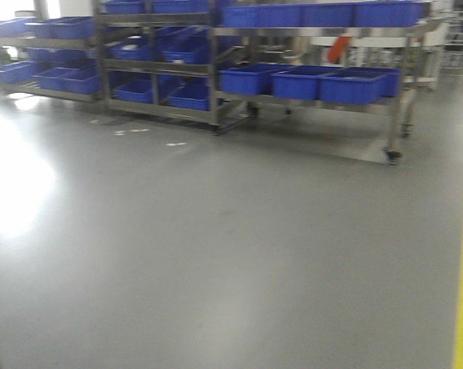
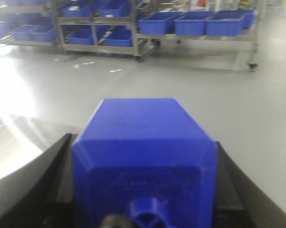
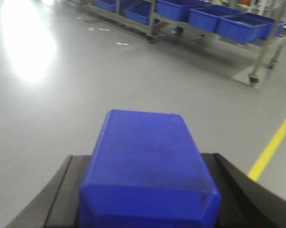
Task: Pick and sort blue part to right shelf
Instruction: 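Drive the base across the floor to the rack of blue bins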
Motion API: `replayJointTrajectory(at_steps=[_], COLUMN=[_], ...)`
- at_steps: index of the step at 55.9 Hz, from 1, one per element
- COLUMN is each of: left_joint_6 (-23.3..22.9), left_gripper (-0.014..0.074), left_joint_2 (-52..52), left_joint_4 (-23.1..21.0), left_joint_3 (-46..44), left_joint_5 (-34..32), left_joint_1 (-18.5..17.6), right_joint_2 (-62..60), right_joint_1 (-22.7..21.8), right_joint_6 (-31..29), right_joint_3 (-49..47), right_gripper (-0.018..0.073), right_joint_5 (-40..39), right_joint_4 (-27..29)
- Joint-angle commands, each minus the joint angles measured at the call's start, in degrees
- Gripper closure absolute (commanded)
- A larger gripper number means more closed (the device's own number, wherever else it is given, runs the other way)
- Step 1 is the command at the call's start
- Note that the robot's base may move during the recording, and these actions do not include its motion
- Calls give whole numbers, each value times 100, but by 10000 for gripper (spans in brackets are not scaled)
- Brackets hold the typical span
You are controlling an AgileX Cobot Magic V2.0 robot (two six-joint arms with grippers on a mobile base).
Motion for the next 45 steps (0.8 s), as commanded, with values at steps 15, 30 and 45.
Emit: replayJointTrajectory(at_steps=[15,30,45], left_joint_6=[-33,-33,-33], left_gripper=[220,220,220], left_joint_2=[102,102,102], left_joint_4=[-7,-7,-7], left_joint_3=[-170,-170,-170], left_joint_5=[-526,-526,-526], left_joint_1=[1,1,1], right_joint_2=[73,73,73], right_joint_1=[-18,-18,-18], right_joint_6=[-43,-43,-43], right_joint_3=[-148,-148,-148], right_gripper=[350,350,350], right_joint_5=[-502,-502,-502], right_joint_4=[-60,-60,-60])
